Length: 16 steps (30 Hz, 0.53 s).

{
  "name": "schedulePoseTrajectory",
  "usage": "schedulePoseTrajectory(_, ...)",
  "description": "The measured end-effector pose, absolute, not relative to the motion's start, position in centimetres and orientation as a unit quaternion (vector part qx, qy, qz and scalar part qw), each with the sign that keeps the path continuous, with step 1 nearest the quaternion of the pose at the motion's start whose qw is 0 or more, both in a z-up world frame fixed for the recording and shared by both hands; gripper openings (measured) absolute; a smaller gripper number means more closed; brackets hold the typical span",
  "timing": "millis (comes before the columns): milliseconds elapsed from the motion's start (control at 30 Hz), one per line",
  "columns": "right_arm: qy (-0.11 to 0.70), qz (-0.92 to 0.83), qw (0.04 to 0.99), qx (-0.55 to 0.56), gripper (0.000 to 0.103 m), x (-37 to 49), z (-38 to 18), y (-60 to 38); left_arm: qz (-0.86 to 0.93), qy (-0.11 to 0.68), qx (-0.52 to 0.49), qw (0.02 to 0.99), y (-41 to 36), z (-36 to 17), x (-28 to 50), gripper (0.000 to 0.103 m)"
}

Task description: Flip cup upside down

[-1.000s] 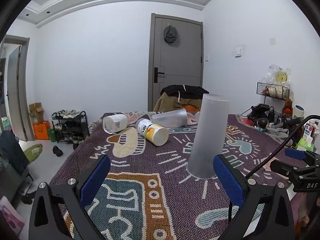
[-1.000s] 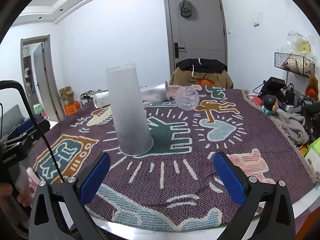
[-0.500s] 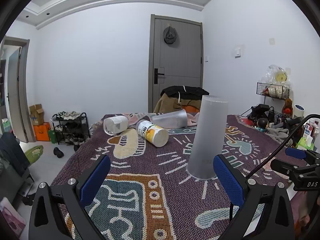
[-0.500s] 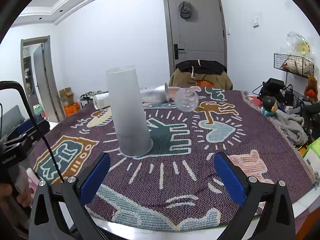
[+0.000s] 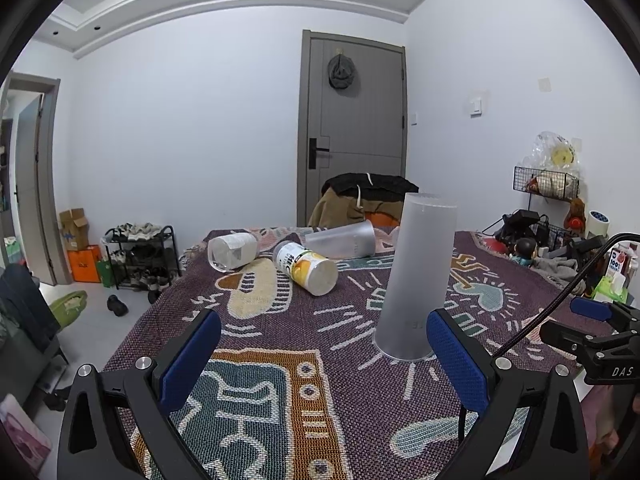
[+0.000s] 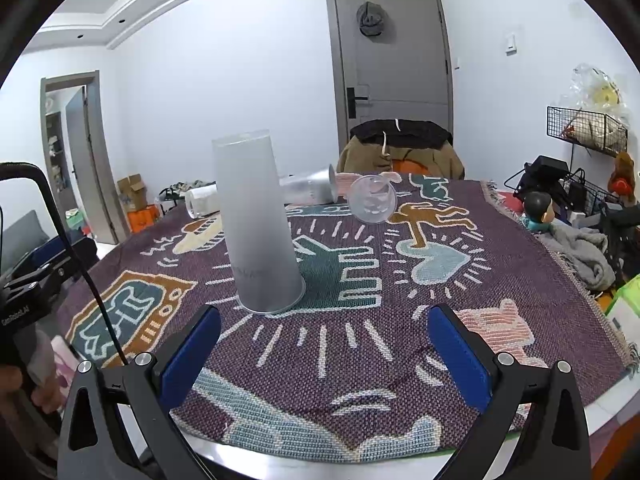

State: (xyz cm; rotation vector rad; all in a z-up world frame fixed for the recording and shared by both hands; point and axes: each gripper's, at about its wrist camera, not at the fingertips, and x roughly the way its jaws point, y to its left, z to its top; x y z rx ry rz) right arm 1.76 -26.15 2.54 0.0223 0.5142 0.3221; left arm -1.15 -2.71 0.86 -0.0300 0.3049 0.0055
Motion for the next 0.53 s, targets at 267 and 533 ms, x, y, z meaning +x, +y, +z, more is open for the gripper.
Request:
schedulePoseTrajectory(267,0.256,0.157,0.954,0.01,0.103,1.81,2.43,-26.15,0.008,0.147,-0.014,0.989,-2.49,1.08,-1.23,0.103)
schedulePoseTrajectory(533,0.258,0.157,0.953,0.011,0.103,1.86,2.32,-26.13,0.007,0.147,-0.014,0.989,-2.52,0.98,-1.16,0.103)
